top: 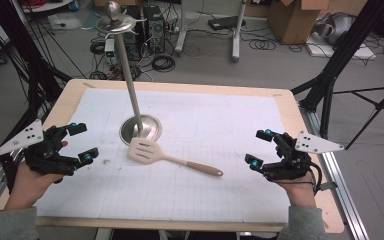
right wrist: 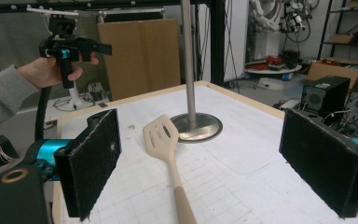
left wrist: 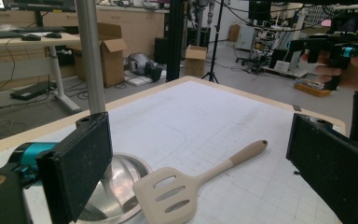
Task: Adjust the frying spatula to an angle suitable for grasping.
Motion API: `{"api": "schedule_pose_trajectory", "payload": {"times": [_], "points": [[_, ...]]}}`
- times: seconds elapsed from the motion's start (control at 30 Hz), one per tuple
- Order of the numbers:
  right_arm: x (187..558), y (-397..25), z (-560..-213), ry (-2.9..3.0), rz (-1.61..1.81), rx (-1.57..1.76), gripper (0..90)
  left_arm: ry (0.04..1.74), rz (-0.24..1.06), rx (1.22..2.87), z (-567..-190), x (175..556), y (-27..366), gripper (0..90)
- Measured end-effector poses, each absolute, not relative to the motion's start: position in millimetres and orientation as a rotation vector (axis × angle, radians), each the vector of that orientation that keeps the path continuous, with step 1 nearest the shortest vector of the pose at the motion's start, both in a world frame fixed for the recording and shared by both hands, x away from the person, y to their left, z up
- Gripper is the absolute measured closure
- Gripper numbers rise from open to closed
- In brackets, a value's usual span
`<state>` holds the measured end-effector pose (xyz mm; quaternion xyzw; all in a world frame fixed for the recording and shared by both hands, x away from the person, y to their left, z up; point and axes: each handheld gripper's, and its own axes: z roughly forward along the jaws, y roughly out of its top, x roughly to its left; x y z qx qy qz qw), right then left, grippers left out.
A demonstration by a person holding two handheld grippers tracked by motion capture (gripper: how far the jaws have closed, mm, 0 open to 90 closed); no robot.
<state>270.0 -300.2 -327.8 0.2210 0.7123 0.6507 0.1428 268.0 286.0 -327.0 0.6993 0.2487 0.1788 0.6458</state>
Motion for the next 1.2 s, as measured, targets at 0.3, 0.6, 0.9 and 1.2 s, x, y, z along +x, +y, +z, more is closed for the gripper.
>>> {"api": "schedule_pose_trajectory", "payload": {"times": [0.3, 0.6, 0.9, 1.2], "points": [[270, -300, -331, 2.039, 1.887, 0.664, 11.6, 0.562, 0.408, 1.613, -330, 271, 277, 7.4], [270, -296, -333, 2.066, 1.862, 0.68, 11.6, 0.605, 0.389, 1.626, -337, 278, 272, 12.9], [267, -297, -335, 2.069, 1.854, 0.687, 11.6, 0.599, 0.359, 1.662, -346, 282, 264, 34.2], [268, -297, -335, 2.07, 1.874, 0.679, 11.6, 0.633, 0.237, 1.697, -363, 295, 244, 56.8]]}}
